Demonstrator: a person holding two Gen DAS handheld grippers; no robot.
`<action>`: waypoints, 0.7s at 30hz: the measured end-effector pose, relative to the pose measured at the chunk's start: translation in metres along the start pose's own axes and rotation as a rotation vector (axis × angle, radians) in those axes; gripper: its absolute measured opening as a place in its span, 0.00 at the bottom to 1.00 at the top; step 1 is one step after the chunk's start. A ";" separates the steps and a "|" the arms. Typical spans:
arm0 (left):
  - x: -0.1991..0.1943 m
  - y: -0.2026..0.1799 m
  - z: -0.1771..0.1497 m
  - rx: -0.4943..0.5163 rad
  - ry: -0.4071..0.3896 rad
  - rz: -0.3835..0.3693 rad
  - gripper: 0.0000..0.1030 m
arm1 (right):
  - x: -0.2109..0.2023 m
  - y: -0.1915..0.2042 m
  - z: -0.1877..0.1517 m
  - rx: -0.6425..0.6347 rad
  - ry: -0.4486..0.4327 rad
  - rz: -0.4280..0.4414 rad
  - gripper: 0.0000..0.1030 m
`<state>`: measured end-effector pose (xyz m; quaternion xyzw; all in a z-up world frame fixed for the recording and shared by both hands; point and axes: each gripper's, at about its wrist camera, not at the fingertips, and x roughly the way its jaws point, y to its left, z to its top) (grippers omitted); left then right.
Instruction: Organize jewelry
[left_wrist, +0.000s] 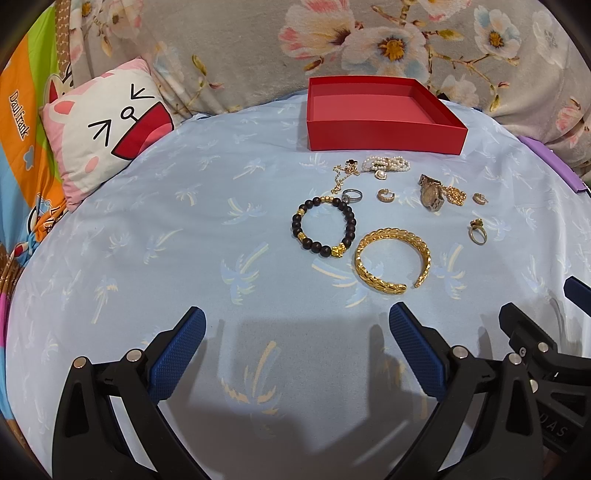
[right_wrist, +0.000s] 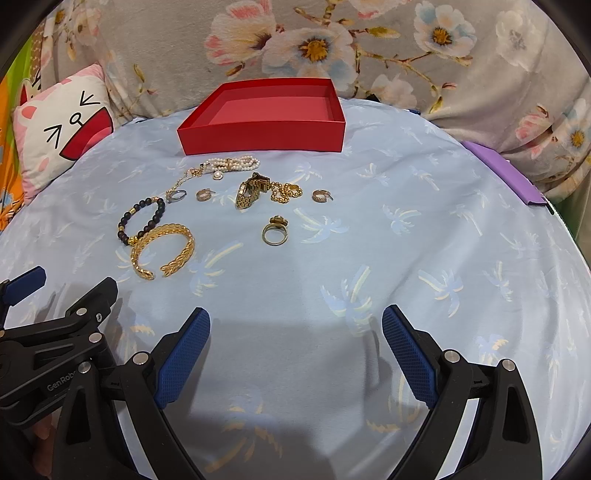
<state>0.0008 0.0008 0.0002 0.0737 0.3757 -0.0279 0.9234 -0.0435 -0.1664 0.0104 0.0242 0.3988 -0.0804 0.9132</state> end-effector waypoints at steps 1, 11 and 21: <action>0.000 0.000 0.000 0.000 0.001 0.000 0.94 | 0.000 0.000 0.000 0.000 0.000 -0.001 0.90; 0.000 -0.003 -0.001 0.000 0.000 -0.001 0.94 | -0.001 -0.003 0.000 0.001 0.000 0.002 0.90; -0.003 -0.006 -0.002 -0.001 0.000 0.000 0.94 | 0.000 0.003 0.000 0.002 0.001 0.003 0.90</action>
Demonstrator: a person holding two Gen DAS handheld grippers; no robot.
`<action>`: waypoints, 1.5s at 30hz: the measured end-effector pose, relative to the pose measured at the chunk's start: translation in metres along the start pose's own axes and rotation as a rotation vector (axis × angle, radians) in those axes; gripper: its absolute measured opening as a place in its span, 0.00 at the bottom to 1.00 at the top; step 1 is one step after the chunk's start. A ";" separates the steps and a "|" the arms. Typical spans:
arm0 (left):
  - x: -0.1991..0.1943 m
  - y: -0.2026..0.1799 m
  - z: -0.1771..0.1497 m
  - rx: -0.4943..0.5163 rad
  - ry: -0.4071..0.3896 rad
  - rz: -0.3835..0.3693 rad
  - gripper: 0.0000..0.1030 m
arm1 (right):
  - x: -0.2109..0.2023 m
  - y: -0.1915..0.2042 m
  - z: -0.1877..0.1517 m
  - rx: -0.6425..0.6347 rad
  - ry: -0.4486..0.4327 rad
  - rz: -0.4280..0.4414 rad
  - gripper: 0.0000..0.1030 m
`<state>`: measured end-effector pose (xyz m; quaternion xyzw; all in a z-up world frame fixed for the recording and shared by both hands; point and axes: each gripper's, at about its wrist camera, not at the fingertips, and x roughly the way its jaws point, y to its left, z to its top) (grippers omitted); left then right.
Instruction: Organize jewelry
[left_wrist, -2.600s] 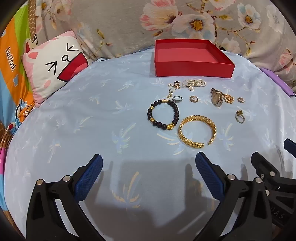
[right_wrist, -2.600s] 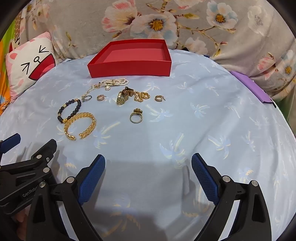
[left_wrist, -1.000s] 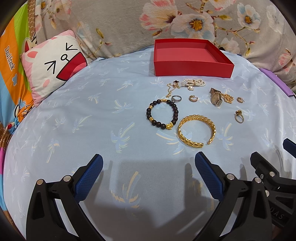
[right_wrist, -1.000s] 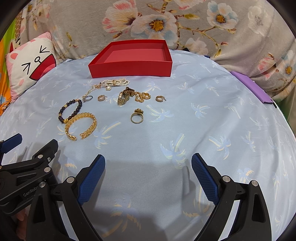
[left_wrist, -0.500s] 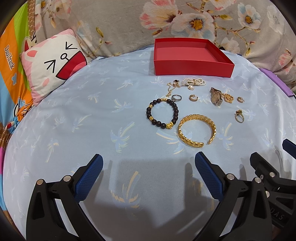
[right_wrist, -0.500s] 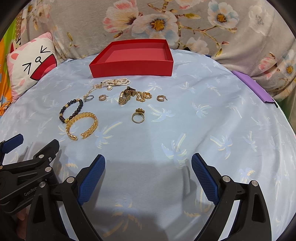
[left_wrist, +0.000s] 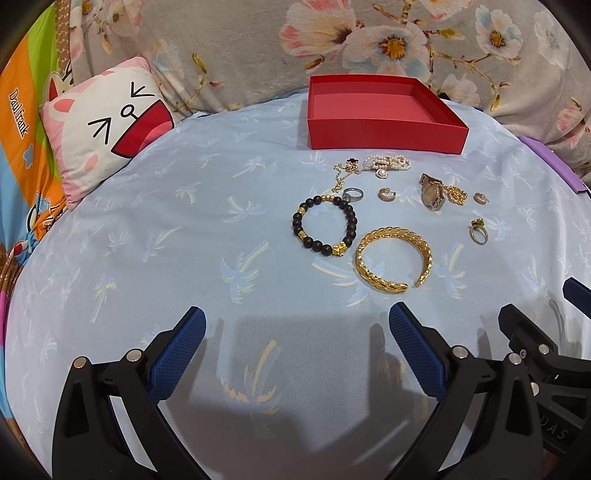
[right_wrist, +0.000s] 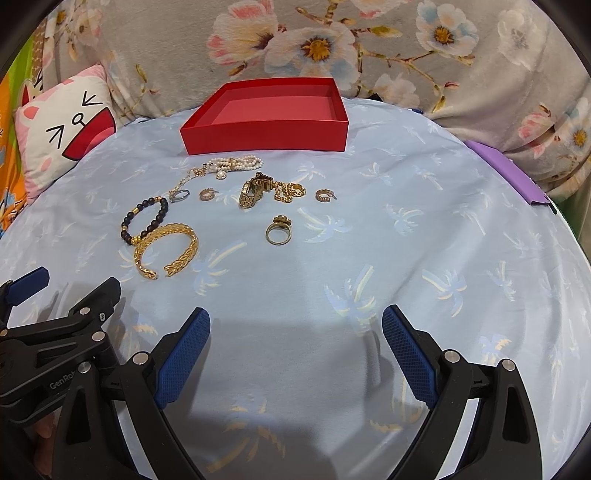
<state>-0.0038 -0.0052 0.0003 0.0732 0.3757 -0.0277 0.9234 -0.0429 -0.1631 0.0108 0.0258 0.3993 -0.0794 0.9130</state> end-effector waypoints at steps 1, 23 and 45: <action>-0.001 -0.001 -0.001 0.000 0.000 0.000 0.94 | 0.000 -0.002 0.000 0.000 0.000 0.001 0.90; 0.003 0.004 0.000 -0.001 0.005 -0.002 0.94 | -0.001 0.000 0.001 0.000 0.001 0.005 0.90; 0.035 -0.025 0.034 0.026 0.078 -0.149 0.94 | -0.003 -0.047 0.012 0.142 0.017 0.027 0.90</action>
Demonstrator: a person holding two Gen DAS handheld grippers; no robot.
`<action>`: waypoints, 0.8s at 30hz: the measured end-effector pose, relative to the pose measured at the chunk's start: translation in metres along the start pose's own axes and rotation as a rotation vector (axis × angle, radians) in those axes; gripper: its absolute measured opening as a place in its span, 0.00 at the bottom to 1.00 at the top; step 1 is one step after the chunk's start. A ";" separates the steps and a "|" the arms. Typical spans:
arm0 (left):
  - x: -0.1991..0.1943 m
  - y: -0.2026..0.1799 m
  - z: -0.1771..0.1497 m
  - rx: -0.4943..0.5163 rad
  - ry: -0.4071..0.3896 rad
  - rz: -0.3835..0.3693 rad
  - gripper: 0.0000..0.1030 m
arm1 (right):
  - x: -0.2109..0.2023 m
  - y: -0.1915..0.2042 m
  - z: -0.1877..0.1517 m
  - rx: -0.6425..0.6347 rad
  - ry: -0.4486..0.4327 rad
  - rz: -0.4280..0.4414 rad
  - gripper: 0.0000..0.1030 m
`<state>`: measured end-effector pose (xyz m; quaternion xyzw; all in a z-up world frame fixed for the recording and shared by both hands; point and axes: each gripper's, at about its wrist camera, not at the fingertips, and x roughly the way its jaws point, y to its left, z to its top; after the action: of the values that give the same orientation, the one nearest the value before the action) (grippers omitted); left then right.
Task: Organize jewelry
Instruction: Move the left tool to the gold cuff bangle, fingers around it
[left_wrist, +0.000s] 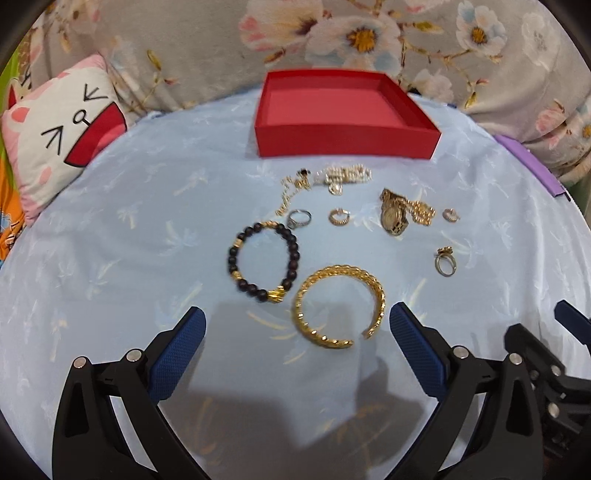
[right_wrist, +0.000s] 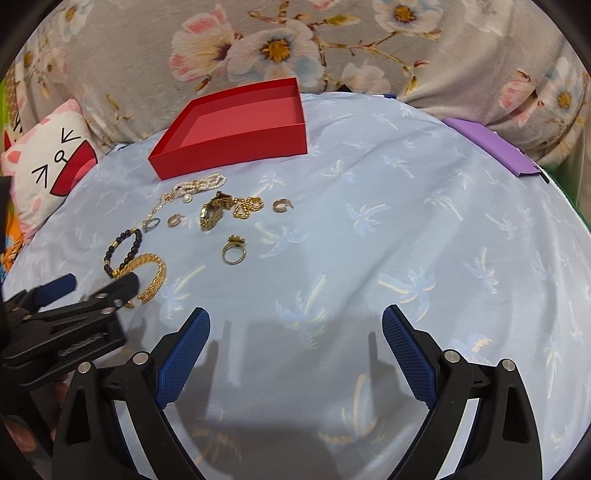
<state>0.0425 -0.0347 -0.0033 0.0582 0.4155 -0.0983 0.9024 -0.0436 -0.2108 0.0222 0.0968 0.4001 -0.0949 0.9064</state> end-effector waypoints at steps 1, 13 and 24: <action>0.005 -0.002 0.001 -0.004 0.015 -0.005 0.94 | 0.000 -0.002 0.001 0.005 0.001 0.002 0.90; 0.019 -0.011 0.004 -0.011 0.036 0.018 0.76 | 0.006 -0.003 0.001 -0.002 0.031 0.051 0.90; 0.012 -0.014 0.003 0.011 0.017 -0.033 0.54 | 0.007 -0.004 -0.001 0.001 0.031 0.046 0.90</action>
<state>0.0489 -0.0503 -0.0103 0.0574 0.4236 -0.1148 0.8967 -0.0402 -0.2151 0.0160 0.1078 0.4117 -0.0726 0.9020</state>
